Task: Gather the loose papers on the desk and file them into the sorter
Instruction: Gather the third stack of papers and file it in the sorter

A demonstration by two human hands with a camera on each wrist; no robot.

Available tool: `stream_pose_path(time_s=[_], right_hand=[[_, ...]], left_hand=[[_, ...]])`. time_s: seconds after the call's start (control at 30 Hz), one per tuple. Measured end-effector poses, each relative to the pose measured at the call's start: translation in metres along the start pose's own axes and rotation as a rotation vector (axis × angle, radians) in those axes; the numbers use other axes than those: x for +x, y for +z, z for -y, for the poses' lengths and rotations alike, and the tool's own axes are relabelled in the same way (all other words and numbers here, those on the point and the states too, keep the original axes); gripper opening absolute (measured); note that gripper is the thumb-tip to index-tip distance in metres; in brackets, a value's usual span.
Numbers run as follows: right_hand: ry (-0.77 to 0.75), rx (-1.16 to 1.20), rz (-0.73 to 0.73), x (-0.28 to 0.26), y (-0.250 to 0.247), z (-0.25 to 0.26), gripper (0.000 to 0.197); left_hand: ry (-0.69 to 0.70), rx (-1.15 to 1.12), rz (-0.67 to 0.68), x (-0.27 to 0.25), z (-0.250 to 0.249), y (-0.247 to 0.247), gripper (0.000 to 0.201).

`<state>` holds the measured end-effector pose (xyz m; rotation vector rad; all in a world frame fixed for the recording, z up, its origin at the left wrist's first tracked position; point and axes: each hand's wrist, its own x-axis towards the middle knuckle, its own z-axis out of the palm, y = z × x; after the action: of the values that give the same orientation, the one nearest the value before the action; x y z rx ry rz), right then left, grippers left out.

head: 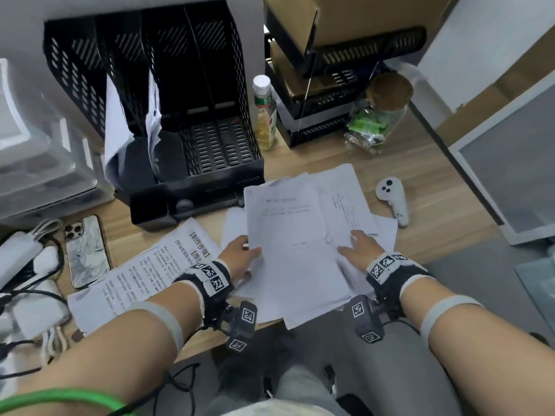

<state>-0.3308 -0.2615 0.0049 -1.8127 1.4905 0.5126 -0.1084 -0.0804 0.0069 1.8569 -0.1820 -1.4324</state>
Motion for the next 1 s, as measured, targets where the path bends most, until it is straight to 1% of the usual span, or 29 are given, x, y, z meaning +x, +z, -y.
stream_pose_path(time_s=[0.07, 0.1, 0.17, 0.2, 0.27, 0.33, 0.37, 0.43, 0.47, 0.53, 0.57, 0.6, 0.63, 0.7, 0.73, 0.77, 0.8, 0.87, 0.9, 0.93, 1.0], right_hand=[[0.002, -0.107, -0.019, 0.009, 0.006, -0.002, 0.084], [0.002, -0.143, -0.033, 0.012, 0.008, -0.002, 0.089], [0.004, -0.212, -0.062, 0.015, 0.006, -0.002, 0.092], [0.006, -0.243, -0.073, 0.015, 0.003, -0.002, 0.092], [0.009, -0.274, -0.083, 0.019, -0.005, -0.002, 0.089], [-0.004, -0.257, -0.021, 0.019, -0.014, -0.001, 0.079], [-0.03, -0.238, 0.024, 0.019, -0.017, 0.0, 0.069], [-0.119, -0.183, 0.089, 0.016, -0.018, 0.003, 0.034], [-0.162, -0.165, 0.108, 0.014, -0.016, 0.005, 0.025], [-0.199, -0.151, 0.13, 0.01, -0.01, 0.01, 0.036], [-0.223, -0.148, 0.129, 0.009, -0.006, 0.012, 0.038], [-0.257, -0.13, 0.148, 0.007, -0.003, 0.015, 0.036], [-0.254, -0.113, 0.179, 0.007, -0.002, 0.016, 0.035], [-0.266, -0.095, 0.211, 0.004, -0.001, 0.019, 0.033], [-0.278, -0.077, 0.208, 0.002, -0.003, 0.02, 0.029], [-0.268, -0.08, 0.175, 0.005, -0.004, 0.019, 0.019], [-0.264, -0.076, 0.121, 0.008, -0.007, 0.016, 0.014], [-0.185, -0.107, 0.003, 0.012, -0.016, 0.011, 0.034], [-0.147, -0.131, -0.025, 0.012, -0.02, 0.009, 0.04], [-0.139, -0.156, -0.034, 0.014, -0.023, 0.006, 0.044], [-0.138, -0.258, 0.004, 0.017, -0.022, 0.002, 0.053]], left_hand=[[-0.022, 0.008, 0.0, 0.0, -0.004, 0.009, 0.028], [-0.034, -0.004, -0.001, 0.001, -0.005, 0.013, 0.027], [-0.062, -0.032, -0.008, 0.002, -0.006, 0.02, 0.026], [-0.072, -0.036, -0.022, 0.003, -0.005, 0.022, 0.029], [-0.084, -0.03, -0.066, 0.006, -0.004, 0.025, 0.044], [-0.063, 0.018, -0.137, 0.008, -0.001, 0.026, 0.056], [-0.05, 0.054, -0.178, 0.009, -0.001, 0.026, 0.059], [-0.036, 0.102, -0.244, 0.01, -0.001, 0.026, 0.062], [-0.026, 0.113, -0.262, 0.011, -0.001, 0.026, 0.062], [-0.006, 0.176, -0.257, 0.012, -0.004, 0.025, 0.056], [0.007, 0.223, -0.233, 0.012, -0.006, 0.024, 0.051], [0.025, 0.255, -0.211, 0.012, -0.007, 0.024, 0.045], [0.045, 0.272, -0.201, 0.012, -0.008, 0.022, 0.041], [0.09, 0.287, -0.218, 0.01, -0.011, 0.018, 0.037], [0.109, 0.281, -0.239, 0.009, -0.012, 0.015, 0.037], [0.121, 0.272, -0.26, 0.008, -0.013, 0.011, 0.037], [0.128, 0.264, -0.281, 0.007, -0.014, 0.005, 0.038], [0.131, 0.248, -0.32, 0.005, -0.013, -0.012, 0.04], [0.13, 0.243, -0.333, 0.003, -0.012, -0.022, 0.041], [0.133, 0.241, -0.346, 0.002, -0.009, -0.032, 0.042], [0.134, 0.255, -0.386, -0.002, -0.004, -0.052, 0.045]])
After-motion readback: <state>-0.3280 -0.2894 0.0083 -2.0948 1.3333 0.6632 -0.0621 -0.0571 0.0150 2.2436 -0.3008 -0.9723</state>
